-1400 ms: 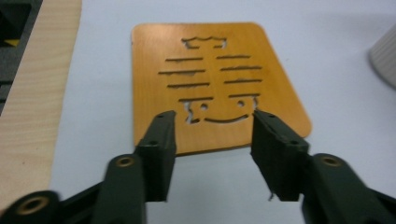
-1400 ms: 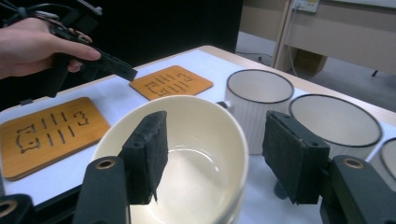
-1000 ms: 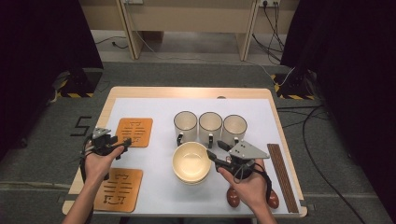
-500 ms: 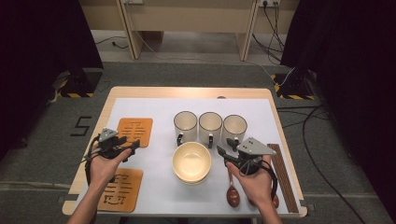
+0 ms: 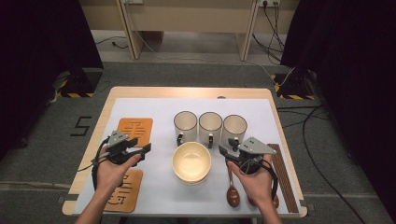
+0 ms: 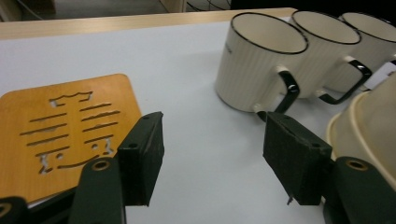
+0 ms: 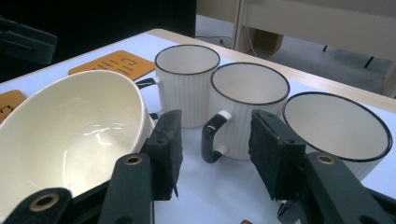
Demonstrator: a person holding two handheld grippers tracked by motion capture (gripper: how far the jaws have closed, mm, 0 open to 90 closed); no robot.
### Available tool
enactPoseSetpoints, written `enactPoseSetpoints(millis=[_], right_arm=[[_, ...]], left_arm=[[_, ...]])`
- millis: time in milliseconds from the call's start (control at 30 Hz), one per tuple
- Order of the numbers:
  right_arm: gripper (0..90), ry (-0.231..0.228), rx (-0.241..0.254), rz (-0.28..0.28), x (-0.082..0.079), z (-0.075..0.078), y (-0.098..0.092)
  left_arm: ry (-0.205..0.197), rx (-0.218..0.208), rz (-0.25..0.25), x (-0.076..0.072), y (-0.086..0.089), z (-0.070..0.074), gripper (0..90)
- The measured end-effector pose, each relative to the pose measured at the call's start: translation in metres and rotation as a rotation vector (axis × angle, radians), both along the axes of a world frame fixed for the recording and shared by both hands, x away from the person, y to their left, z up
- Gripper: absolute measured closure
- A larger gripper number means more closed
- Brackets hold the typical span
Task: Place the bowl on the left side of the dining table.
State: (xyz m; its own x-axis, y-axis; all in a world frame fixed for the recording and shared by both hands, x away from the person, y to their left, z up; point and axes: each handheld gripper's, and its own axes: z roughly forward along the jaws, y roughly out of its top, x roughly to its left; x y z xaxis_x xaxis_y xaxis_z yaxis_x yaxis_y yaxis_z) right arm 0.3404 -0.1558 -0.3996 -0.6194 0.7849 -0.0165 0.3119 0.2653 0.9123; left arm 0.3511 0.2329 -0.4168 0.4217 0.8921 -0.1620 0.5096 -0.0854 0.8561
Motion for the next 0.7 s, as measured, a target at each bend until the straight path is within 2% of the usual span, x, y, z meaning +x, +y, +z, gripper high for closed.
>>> enactPoseSetpoints(millis=[500,600,700], right_arm=[[54.2,0.011,0.007,-0.005,-0.001,-0.002,0.0],[54.1,0.014,0.009,-0.008,0.0,-0.002,0.0],[54.0,0.017,0.007,-0.009,0.0,-0.003,0.0]], left_arm=[[-0.032,-0.036,-0.135,-0.012,-0.044,0.016,41.6],[-0.048,-0.047,-0.157,-0.014,-0.052,0.017,44.5],[-0.044,-0.043,-0.179,-0.015,-0.06,0.017,47.8]])
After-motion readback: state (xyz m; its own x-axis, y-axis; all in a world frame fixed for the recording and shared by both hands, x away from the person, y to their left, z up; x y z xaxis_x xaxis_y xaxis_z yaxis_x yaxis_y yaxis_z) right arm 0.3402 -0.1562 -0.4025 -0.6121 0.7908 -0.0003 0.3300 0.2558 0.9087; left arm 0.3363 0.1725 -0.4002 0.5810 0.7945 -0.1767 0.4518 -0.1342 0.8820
